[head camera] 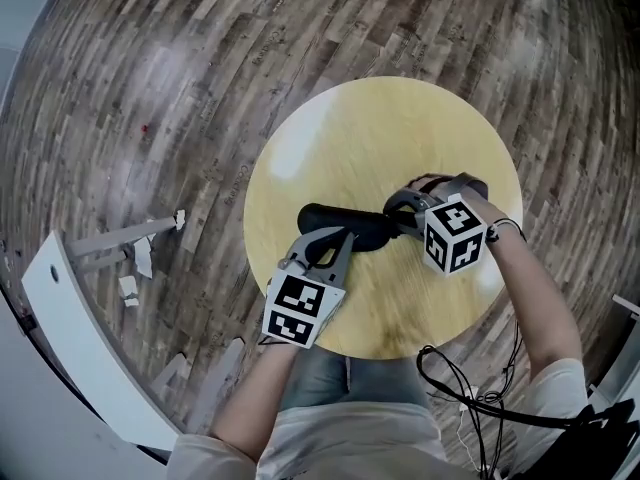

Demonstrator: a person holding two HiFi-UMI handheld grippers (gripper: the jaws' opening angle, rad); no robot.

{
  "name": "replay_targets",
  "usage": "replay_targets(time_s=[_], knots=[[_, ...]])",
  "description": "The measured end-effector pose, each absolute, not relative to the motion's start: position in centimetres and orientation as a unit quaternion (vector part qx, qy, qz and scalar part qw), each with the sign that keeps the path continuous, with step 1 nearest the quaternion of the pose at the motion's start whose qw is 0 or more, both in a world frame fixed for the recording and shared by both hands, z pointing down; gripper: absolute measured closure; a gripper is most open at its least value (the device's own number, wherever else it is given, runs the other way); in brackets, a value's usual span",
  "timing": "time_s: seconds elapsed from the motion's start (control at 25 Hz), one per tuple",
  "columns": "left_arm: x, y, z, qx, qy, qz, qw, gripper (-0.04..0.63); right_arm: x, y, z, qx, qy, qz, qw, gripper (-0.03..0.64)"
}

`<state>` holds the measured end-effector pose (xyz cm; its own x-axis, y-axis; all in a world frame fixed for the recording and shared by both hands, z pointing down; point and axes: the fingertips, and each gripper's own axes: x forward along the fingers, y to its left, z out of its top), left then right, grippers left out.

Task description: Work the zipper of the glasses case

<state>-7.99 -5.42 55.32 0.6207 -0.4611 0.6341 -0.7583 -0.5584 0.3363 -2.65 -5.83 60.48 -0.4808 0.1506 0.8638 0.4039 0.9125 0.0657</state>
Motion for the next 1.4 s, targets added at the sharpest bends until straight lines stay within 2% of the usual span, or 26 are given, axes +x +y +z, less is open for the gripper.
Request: replay_targets(time_s=[0.2,0.6,0.76,1.0,1.16,1.4], knots=[[-7.9,-5.3,55.3,0.847,-0.36,0.253,0.3,0.588,-2.2,-6.2,60.1,-0.128,-0.855,-0.104,0.491,0.609],[-7.8,-5.0,55.4,0.849,-0.354,0.266,0.287,0.588,-2.1,-5.8,60.0,-0.12,-0.849,-0.156,0.49,0.609],[-7.8,-5.1,55.3,0.849,-0.35,0.268,0.291,0.588,-2.4,-6.0,59.9,-0.148,-0.846,-0.151,0.489,0.537],[-7.6,-5.0,55.3,0.849,-0.333,0.272,0.309,0.588,-2.4,-5.1,60.3,-0.264,-0.8,-0.154,0.517,0.531],[-7.7,-5.0,55.4,0.847,-0.329,0.271,0.319,0.588,-2.3,-4.4,60.5,-0.295,-0.79,-0.137,0.52,0.574],[-8.0,-4.7,55.4,0.844,-0.337,0.264,0.322,0.588,-2.0,-5.0,59.6,-0.244,-0.817,-0.138,0.504,0.612]])
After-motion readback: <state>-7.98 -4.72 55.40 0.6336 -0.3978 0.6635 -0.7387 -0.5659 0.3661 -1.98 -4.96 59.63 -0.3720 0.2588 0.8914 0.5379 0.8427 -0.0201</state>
